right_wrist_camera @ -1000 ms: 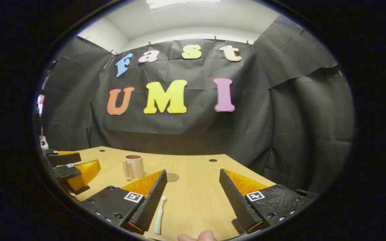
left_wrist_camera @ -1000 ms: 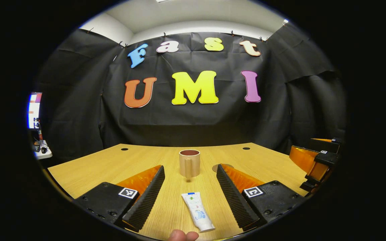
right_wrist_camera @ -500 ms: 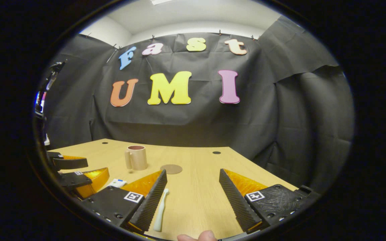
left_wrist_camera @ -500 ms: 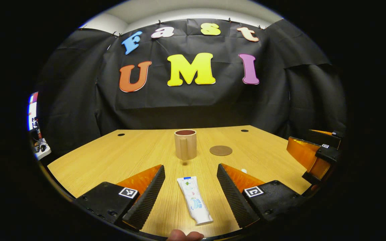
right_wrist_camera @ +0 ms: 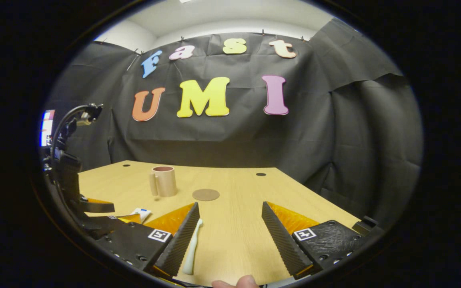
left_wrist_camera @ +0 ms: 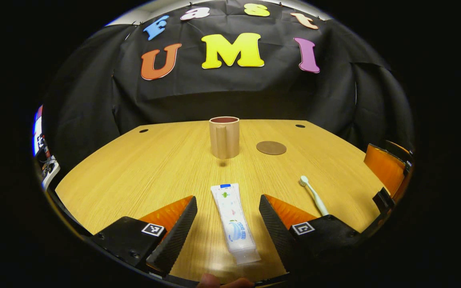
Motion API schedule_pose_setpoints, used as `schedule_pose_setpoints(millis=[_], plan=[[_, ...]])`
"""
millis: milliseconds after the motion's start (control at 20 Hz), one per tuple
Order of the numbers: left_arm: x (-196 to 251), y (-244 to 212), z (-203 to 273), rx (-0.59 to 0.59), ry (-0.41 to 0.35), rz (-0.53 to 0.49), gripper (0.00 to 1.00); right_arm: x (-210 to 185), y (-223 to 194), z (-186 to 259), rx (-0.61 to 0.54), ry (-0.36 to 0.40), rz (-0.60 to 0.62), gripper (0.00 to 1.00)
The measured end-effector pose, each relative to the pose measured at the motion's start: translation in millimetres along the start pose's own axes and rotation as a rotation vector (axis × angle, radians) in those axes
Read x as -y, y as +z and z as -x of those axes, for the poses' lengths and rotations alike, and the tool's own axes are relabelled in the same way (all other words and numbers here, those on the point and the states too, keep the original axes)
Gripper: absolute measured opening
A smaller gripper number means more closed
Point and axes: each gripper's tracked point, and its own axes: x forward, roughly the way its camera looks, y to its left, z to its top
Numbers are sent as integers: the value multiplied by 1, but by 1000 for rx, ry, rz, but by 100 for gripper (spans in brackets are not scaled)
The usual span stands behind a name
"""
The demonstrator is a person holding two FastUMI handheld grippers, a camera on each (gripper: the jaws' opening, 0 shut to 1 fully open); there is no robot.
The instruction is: Put the toothbrush and toothpaste on the desktop into the cup, then pick up the cup and place it on the coaster on the desktop.
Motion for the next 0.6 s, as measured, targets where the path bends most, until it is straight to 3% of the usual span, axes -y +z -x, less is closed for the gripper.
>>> schedule_pose_setpoints(millis=[300,600], plan=[[-7,-18,-13,-154,13,23,94,0,-5,-5,-22,-1,-3,92],[-7,-18,-20,-190,13,7,82,-6,-17,-13,-69,10,15,92]])
